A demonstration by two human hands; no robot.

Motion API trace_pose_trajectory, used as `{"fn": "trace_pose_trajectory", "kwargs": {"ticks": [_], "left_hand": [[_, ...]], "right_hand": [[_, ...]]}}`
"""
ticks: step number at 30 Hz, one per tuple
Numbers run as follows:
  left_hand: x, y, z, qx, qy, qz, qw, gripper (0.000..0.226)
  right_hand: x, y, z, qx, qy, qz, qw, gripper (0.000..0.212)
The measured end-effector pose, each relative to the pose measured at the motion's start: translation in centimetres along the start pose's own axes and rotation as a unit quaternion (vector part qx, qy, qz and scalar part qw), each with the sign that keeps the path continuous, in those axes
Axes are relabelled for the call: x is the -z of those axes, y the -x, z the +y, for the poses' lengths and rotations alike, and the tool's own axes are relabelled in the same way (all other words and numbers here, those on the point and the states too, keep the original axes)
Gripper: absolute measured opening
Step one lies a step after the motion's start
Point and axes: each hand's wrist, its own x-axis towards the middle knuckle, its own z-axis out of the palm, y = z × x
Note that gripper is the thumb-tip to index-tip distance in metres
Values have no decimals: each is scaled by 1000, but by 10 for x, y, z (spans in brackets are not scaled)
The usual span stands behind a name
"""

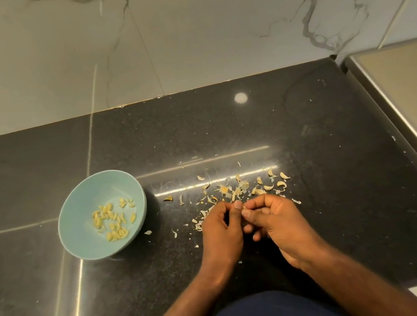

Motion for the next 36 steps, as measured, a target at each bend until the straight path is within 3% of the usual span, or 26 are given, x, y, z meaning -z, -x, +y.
{"fn": "trace_pose_trajectory", "kwargs": {"ticks": [7, 10, 12, 16, 20, 25, 29, 36], "left_hand": [[-1, 1, 3, -22, -44, 24, 999, 26], [7, 2, 4, -12, -41, 22, 999, 26], [13, 4, 6, 5, -40, 9, 999, 26], [24, 12, 10, 51, -19, 13, 998, 29], [35, 13, 13, 48, -6, 35, 998, 28], [43, 17, 17, 56, 48, 31, 997, 33], [48, 14, 16, 68, 67, 9, 995, 31], [49, 11, 52, 7, 156, -13, 988, 25]], "right_hand": [[2, 0, 2, 3, 15, 1, 1000, 6], [6, -1, 6, 18, 102, 32, 994, 7], [12, -2, 11, 38, 209, 53, 976, 11], [21, -1, 22, 110, 405, 64, 905, 13], [15, 5, 28, 99, 452, 61, 884, 6], [7, 4, 27, 110, 530, 52, 839, 15], [8, 10, 12, 124, 527, 91, 836, 23], [-22, 21, -35, 273, 366, 133, 879, 2]]}}
